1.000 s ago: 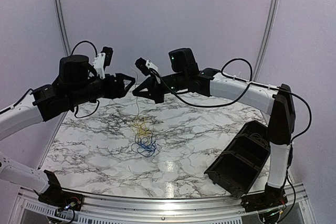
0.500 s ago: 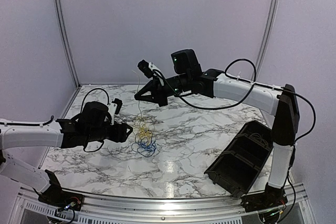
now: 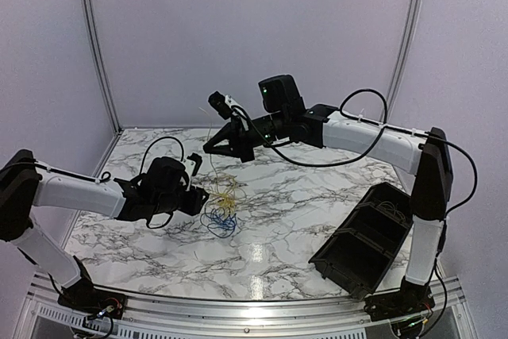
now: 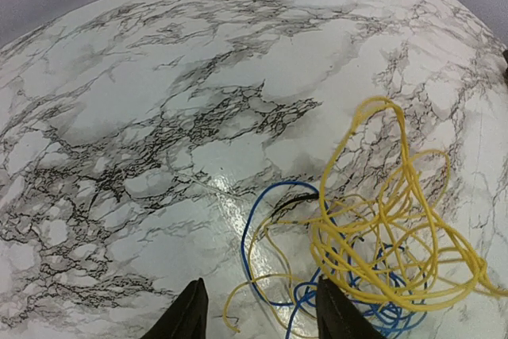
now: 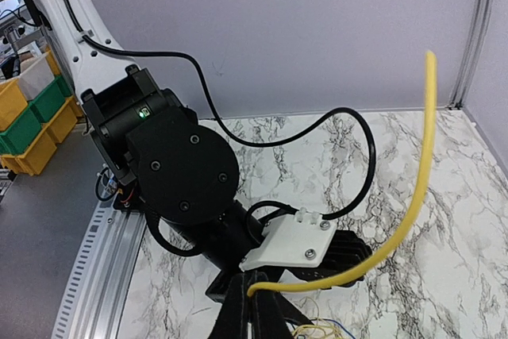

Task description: Untangle the cables

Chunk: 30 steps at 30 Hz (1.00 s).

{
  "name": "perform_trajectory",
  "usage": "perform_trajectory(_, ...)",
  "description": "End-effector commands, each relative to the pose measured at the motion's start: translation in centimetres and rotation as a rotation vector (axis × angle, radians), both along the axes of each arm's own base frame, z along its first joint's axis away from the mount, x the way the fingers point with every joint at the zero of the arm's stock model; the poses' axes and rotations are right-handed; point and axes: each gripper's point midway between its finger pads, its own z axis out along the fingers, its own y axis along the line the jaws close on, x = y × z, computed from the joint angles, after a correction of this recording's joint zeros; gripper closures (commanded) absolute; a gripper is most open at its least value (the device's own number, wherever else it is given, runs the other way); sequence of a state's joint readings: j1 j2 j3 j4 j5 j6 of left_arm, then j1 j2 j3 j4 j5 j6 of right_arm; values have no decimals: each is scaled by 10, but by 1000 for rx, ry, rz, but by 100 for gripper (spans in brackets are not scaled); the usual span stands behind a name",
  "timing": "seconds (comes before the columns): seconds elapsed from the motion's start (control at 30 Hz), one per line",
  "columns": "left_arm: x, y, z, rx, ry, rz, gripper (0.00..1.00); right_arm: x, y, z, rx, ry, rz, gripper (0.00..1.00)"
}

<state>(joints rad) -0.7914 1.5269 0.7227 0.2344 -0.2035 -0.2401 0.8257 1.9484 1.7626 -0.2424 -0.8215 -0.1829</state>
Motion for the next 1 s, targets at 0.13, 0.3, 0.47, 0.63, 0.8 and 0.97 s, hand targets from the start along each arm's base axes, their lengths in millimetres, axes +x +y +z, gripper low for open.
perform_trajectory(0.13,7,-9,30,-99,-126,-9,43,-3,-7,24,31,-30,1,100)
perform_trajectory(0.3,-4,-12,40,-145,-155,-61,38,-3,-7,23,29,-33,2,100)
perform_trajectory(0.47,-18,-21,55,-187,-219,-131,36,-5,-6,25,32,-24,10,100)
perform_trajectory(0.63,-18,-33,59,-158,-271,-172,36,-7,-7,28,38,-18,19,100)
perform_trajectory(0.8,-5,-52,53,-87,-300,-199,45,-9,-8,36,47,-20,26,100)
perform_trajectory(0.97,-3,-59,43,-72,-281,-222,65,-11,-13,45,51,-53,24,100)
